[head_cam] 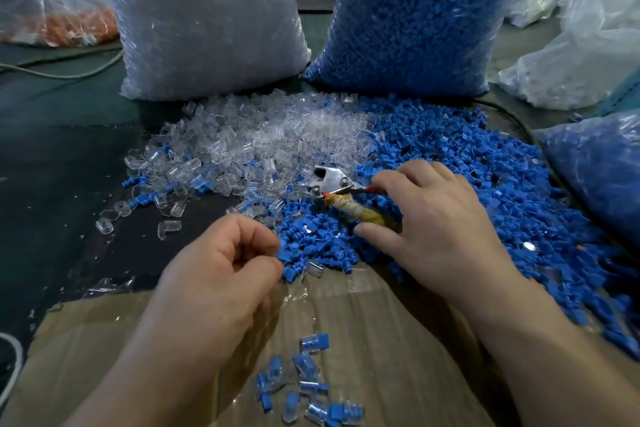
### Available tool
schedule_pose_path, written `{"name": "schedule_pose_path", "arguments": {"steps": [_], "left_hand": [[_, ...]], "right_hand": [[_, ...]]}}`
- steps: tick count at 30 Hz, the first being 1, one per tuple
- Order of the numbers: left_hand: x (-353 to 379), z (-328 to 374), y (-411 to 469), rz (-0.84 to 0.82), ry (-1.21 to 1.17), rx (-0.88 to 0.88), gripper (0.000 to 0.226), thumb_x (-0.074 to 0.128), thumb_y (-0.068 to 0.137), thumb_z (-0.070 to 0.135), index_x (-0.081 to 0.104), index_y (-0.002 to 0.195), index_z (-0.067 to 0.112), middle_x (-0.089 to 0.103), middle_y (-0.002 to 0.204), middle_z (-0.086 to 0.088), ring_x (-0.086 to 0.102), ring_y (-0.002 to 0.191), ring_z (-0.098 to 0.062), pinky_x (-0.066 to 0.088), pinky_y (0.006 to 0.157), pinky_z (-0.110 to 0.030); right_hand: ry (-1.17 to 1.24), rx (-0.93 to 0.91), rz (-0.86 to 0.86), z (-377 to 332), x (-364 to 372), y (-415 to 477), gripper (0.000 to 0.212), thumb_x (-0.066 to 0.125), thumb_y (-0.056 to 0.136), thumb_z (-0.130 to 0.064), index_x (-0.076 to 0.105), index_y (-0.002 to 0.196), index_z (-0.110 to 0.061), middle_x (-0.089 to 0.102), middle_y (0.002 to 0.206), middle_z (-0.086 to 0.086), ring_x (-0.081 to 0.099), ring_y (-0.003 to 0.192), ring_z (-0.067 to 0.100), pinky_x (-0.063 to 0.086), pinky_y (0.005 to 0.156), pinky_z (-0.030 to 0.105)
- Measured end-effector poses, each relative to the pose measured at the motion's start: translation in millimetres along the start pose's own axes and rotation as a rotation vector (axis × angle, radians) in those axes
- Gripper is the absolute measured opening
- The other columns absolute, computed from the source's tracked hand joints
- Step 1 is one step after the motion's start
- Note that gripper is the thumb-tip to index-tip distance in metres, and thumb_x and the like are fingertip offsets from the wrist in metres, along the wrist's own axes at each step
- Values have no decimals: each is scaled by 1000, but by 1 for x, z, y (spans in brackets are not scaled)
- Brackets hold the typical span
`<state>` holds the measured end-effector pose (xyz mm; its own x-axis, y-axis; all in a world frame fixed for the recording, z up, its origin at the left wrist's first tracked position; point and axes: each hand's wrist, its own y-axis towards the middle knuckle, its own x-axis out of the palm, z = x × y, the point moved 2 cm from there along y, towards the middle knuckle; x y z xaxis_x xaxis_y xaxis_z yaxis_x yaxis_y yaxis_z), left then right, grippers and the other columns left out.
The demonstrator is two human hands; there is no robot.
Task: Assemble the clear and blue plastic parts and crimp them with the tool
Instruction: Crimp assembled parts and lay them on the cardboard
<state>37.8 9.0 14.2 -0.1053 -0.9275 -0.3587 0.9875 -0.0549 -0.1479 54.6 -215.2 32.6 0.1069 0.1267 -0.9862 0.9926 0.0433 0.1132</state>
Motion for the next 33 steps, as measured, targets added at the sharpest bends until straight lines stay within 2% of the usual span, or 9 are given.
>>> {"name": "schedule_pose_path", "arguments": {"steps": [3,9,15,18,21,24,28,31,33], "left_hand": [[3,1,-2,27,1,21,35,70,88,13,65,83,47,65,55,4,52,38,-2,40,38,-13],[7,5,-10,67,121,162,26,70,84,27,62,94,49,72,71,11,63,53,-8,51,48,-24],[5,14,-17,77,86,283,3,66,89,49,67,91,47,71,71,19,65,60,1,45,49,-7],[0,13,-14,60,21,159,40,49,74,72,68,89,41,71,69,10,64,56,-4,47,46,-15],[0,9,-11,-153,-98,4,56,48,72,73,66,80,21,61,56,-7,56,47,-18,44,43,-21],[-4,6,-10,-212,-153,49,56,62,76,77,67,82,22,62,63,-11,57,52,-20,48,47,-33],[-8,7,-12,-214,62,344,39,57,78,71,69,92,36,69,70,7,62,55,-5,50,48,-23],[-13,7,-11,-149,272,430,29,60,78,69,67,93,46,70,75,18,65,61,1,51,51,-12],[-18,6,-8,-156,250,350,31,65,74,73,67,93,48,71,76,19,67,64,-1,55,54,-25]], "right_hand": [[25,-25,66,-3,-4,-5,56,49,84,-65,54,127,-29,51,125,-4,42,116,20,32,101,39],[183,-373,173,-56,-10,-33,23,52,91,-43,63,93,-23,62,88,-5,57,83,20,44,75,35],[235,-400,181,-60,-9,-35,21,49,93,-30,61,84,-16,57,78,0,53,69,24,43,61,36],[268,-430,181,-62,-10,-35,25,45,94,-30,63,88,-15,58,81,1,53,71,23,43,62,39],[288,-471,175,-65,-11,-36,26,45,96,-28,64,90,-12,60,85,2,54,77,25,44,68,41],[451,-362,127,-70,-13,-40,25,44,96,-34,58,81,-21,55,76,-7,50,75,14,42,66,38],[1048,30,-224,-61,-8,-40,22,50,82,-36,54,66,-20,48,53,-10,43,50,3,35,50,33],[876,30,-254,-56,-7,-39,25,55,90,-32,55,72,-15,52,55,-7,43,47,4,36,47,31],[775,-11,-197,-54,-8,-38,24,54,92,-35,56,74,-18,60,63,-9,50,51,5,43,48,34]]}}
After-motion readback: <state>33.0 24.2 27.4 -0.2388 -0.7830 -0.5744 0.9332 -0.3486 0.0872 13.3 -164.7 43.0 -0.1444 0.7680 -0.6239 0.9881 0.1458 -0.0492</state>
